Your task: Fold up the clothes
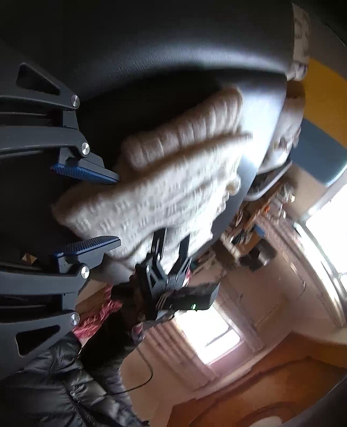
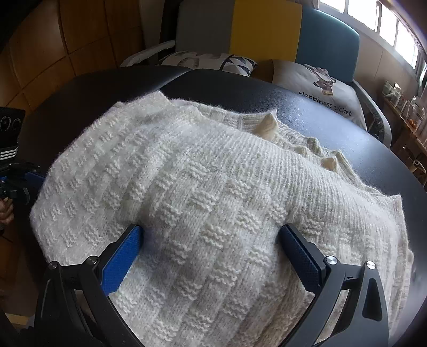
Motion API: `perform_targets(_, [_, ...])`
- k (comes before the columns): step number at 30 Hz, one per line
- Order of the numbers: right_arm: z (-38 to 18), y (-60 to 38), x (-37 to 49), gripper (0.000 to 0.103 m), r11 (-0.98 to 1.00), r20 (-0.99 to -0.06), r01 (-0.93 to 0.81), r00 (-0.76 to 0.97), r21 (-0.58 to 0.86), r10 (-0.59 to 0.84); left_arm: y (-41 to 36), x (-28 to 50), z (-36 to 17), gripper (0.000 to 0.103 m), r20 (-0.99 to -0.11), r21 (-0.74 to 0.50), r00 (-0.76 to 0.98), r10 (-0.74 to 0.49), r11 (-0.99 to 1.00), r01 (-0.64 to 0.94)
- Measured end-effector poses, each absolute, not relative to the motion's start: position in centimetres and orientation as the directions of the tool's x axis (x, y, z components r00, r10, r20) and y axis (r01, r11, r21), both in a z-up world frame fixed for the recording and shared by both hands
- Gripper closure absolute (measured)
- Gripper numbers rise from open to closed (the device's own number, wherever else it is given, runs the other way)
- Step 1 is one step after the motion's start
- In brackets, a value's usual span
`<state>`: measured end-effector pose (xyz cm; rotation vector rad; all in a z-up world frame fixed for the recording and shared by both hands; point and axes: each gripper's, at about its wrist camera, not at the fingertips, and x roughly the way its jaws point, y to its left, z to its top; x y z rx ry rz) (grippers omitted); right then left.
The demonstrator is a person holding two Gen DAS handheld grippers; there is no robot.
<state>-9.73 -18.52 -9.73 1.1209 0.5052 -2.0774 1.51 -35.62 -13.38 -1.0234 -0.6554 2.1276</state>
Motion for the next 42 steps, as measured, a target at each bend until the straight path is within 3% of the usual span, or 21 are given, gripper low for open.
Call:
perform_targets(3, [-9.5,-18.5,-9.9,0.000,-0.671,-0.840,0.741,-0.359,0.009,-0.407,-35.1,0.8,-13.5,0.063,-0.447,-0.696,-0.421,0.789,-0.603,-0.391])
perform_targets(10, [-8.5,-18.6,-9.9,0.000,-0.671,-0.830,0.741,-0.355,0.030,-0.430,-33.4,2.8,-13.9,0.064,-0.494,-0.645,-0.393,0.776,-0.630,-0.433])
perform_targets(11, [-7.9,-18.9,-9.8,0.000,-0.663,-0.823,0.747,-0.349,0.045,-0.449,-33.1,3.1,-14.0,0.068,-0.501,-0.637,-0.389,0.773,-0.634,-0.439])
perform_targets(13, [-6.8,-19.8,-9.4,0.000,-0.637,-0.809,0.769,-0.335,0.062,-0.483,-32.6,3.7,-14.1,0.090,-0.514,-0.622,-0.382,0.768,-0.640,-0.451])
perform_targets(16, [-6.0,-22.6,-8.5,0.000,-0.567,-0.810,0.824,-0.317,0.022,-0.493,-31.9,4.6,-14.2,0.097,-0.535,-0.599,-0.371,0.760,-0.650,-0.468])
perform_targets(21, [-9.3,-27.4,-9.0,0.000,-0.507,-0.887,0.853,-0.324,-0.123,-0.330,-31.1,6.3,-14.9,0.099,-0.563,-0.575,-0.354,0.747,-0.662,-0.482])
perform_targets(24, [-10.4,-27.1,-10.4,0.000,-0.515,-0.888,0.857,-0.260,-0.031,-0.380,-31.1,7.4,-15.5,0.099,-0.561,-0.591,-0.349,0.751,-0.658,-0.466])
perform_targets(27, [-10.3,-26.9,-10.1,0.000,-0.501,-0.880,0.865,-0.269,-0.042,-0.391,-31.8,7.7,-15.5,0.098,-0.533,-0.635,-0.360,0.766,-0.643,-0.428])
perform_targets(32, [-9.0,-26.0,-9.5,0.000,-0.497,-0.864,0.868,-0.256,-0.008,-0.433,-34.2,8.4,-14.6,0.083,-0.465,-0.688,-0.436,0.770,-0.624,-0.369])
perform_targets(36, [-6.4,-24.5,-8.1,0.000,-0.461,-0.846,0.887,-0.225,0.028,-0.484,-33.9,7.6,-14.3,0.081,-0.470,-0.684,-0.424,0.774,-0.623,-0.378])
perform_targets(40, [-6.5,-22.4,-6.0,0.000,-0.422,-0.872,0.906,-0.213,-0.008,-0.441,-32.8,5.8,-15.1,0.081,-0.525,-0.665,-0.376,0.763,-0.644,-0.377])
perform_targets(41, [-7.2,-21.8,-5.6,0.000,-0.426,-0.884,0.905,-0.214,-0.019,-0.415,-32.0,5.5,-15.4,0.084,-0.552,-0.644,-0.367,0.749,-0.662,-0.383])
perform_targets(42, [-7.9,-21.4,-5.6,0.000,-0.435,-0.897,0.900,-0.224,-0.040,-0.381,-31.2,5.9,-15.5,0.094,-0.567,-0.607,-0.353,0.744,-0.668,-0.430])
